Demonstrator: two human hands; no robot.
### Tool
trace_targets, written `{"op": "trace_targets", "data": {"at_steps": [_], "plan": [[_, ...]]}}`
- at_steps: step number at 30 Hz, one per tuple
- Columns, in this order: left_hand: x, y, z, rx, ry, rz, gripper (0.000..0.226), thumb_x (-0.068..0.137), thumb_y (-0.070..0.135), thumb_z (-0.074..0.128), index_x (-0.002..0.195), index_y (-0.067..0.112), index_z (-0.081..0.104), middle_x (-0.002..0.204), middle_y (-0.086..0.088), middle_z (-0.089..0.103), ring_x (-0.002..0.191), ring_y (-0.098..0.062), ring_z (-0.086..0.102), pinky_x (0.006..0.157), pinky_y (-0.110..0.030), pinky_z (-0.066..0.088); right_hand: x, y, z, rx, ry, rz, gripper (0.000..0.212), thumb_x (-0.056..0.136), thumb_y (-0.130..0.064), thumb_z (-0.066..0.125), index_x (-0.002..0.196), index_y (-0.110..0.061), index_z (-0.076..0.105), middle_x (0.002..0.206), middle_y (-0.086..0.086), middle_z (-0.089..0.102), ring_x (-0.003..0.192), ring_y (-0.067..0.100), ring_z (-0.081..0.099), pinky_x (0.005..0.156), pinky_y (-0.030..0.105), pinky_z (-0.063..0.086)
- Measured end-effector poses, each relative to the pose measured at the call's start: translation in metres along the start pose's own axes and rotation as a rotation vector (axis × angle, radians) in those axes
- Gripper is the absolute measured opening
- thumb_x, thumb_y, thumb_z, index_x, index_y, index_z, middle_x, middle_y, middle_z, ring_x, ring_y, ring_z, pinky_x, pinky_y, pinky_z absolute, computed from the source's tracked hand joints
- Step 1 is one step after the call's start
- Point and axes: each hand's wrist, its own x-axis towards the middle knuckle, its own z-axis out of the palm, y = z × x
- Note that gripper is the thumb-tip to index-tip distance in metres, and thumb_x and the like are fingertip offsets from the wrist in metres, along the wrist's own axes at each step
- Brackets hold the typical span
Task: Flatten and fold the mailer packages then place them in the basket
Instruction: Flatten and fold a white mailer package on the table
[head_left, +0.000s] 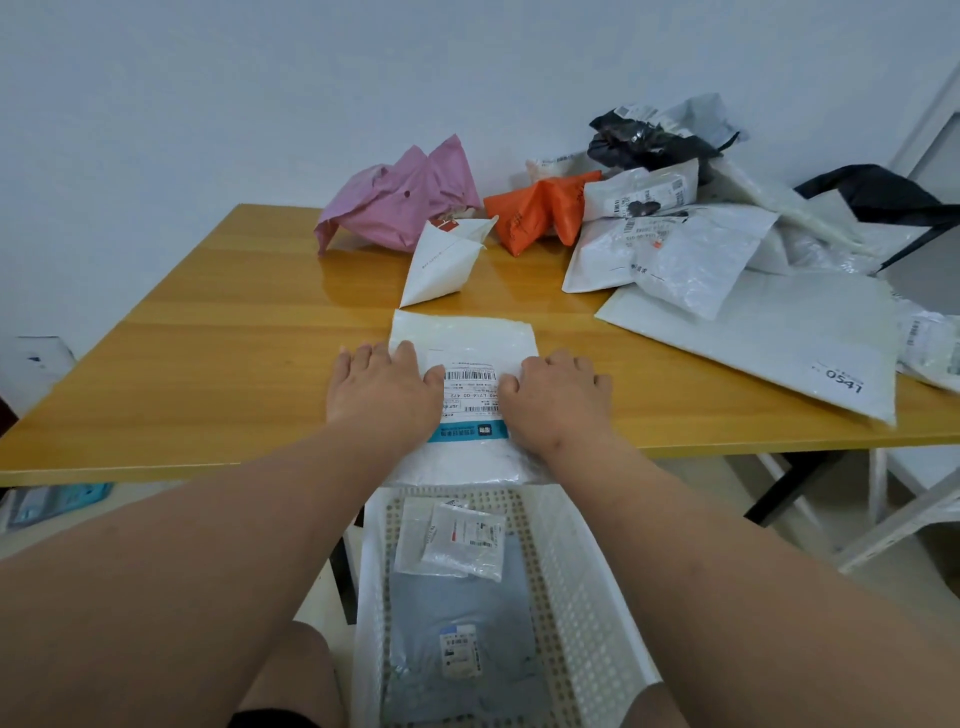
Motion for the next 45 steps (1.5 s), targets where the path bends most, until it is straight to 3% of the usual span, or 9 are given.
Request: {"op": "trace_targets", "data": {"at_steps": [5, 12, 16, 23, 26, 29, 31, 34, 45], "plan": [[-0.011, 0.006, -0.008, -0.173, 0.059, -0.053, 0.051, 0.102, 0.041, 0.028, 0.150, 0.024, 0.025, 0.149, -0.004, 0.036, 0.136, -0.025, 0.034, 0.116, -0.047, 0.017, -0.010, -0.001, -0.001, 0.083, -0.028, 0.021, 0.041, 0.098, -0.042, 0.028, 0.118, -0.018, 0.055, 0.121, 0.006, 0.050, 0.118, 0.027, 0.040, 0.100, 0.047, 0.029], [-0.018, 0.001, -0.025, -0.889, 0.147, -0.127, 0.073, 0.093, 0.015, 0.059, 0.152, 0.035, 0.022, 0.131, 0.000, 0.052, 0.112, -0.025, 0.059, 0.084, -0.038, 0.053, -0.021, 0.005, -0.008, 0.323, -0.037, 0.063, 0.042, 0.095, -0.035, 0.042, 0.132, -0.019, 0.049, 0.126, 0.007, 0.050, 0.117, 0.029, 0.046, 0.099, 0.044, 0.039], [-0.028, -0.001, -0.036, -1.186, 0.084, -0.245, 0.077, 0.092, 0.009, 0.064, 0.152, 0.036, 0.023, 0.107, 0.002, 0.060, 0.087, -0.019, 0.065, 0.076, -0.042, 0.057, -0.025, 0.009, -0.013, 0.640, -0.043, 0.168, 0.055, 0.090, -0.027, 0.052, 0.144, -0.018, 0.041, 0.134, 0.008, 0.051, 0.118, 0.026, 0.053, 0.094, 0.040, 0.047], [-0.045, -0.016, -0.043, -1.396, -0.087, -0.281, 0.044, 0.089, 0.001, 0.066, 0.125, 0.023, 0.053, 0.104, -0.005, 0.070, 0.085, -0.027, 0.071, 0.075, -0.048, 0.059, -0.041, 0.021, -0.023, 0.895, -0.093, 0.307, 0.062, 0.092, -0.016, 0.051, 0.149, -0.013, 0.027, 0.126, 0.009, 0.052, 0.095, 0.021, 0.050, 0.074, 0.032, 0.043], [-0.057, -0.026, -0.046, -1.381, -0.239, -0.250, 0.037, 0.088, 0.000, 0.067, 0.121, 0.014, 0.055, 0.104, -0.012, 0.071, 0.091, -0.030, 0.070, 0.081, -0.048, 0.058, -0.053, 0.027, -0.023, 1.068, -0.159, 0.387, 0.033, 0.085, -0.013, 0.057, 0.116, -0.007, 0.050, 0.093, 0.011, 0.055, 0.069, 0.021, 0.048, 0.053, 0.028, 0.036], [-0.073, -0.036, -0.047, -1.206, -0.468, -0.183, 0.017, 0.088, 0.002, 0.066, 0.104, 0.006, 0.061, 0.084, -0.010, 0.075, 0.074, -0.021, 0.072, 0.071, -0.036, 0.058, -0.067, 0.037, -0.023, 1.105, -0.236, 0.419, 0.009, 0.085, -0.008, 0.059, 0.083, -0.009, 0.051, 0.081, 0.012, 0.051, 0.066, 0.022, 0.044, 0.056, 0.028, 0.036], [-0.086, -0.041, -0.046, -1.126, -0.647, -0.186, 0.007, 0.090, 0.001, 0.063, 0.094, 0.007, 0.062, 0.071, -0.006, 0.073, 0.055, -0.014, 0.068, 0.056, -0.028, 0.055, -0.074, 0.044, -0.022, 1.077, -0.309, 0.393, 0.011, 0.086, -0.006, 0.061, 0.081, -0.011, 0.052, 0.085, 0.012, 0.054, 0.075, 0.023, 0.048, 0.064, 0.032, 0.040], [-0.097, -0.052, -0.032, -0.974, -0.775, -0.257, 0.016, 0.090, 0.008, 0.065, 0.106, 0.009, 0.064, 0.089, -0.008, 0.076, 0.066, -0.017, 0.073, 0.056, -0.027, 0.055, -0.087, 0.050, -0.018, 0.915, -0.450, 0.334, 0.008, 0.087, -0.010, 0.064, 0.089, -0.011, 0.056, 0.087, 0.012, 0.058, 0.070, 0.022, 0.051, 0.059, 0.027, 0.043], [-0.114, -0.059, 0.038, -0.747, -0.846, -0.408, 0.015, 0.092, 0.012, 0.066, 0.105, 0.005, 0.063, 0.084, -0.008, 0.070, 0.065, -0.017, 0.065, 0.056, -0.028, 0.056, -0.122, 0.066, 0.039, 0.692, -0.673, 0.383, 0.011, 0.094, -0.013, 0.053, 0.084, -0.010, 0.056, 0.070, 0.008, 0.057, 0.055, 0.017, 0.053, 0.061, 0.028, 0.044]]}}
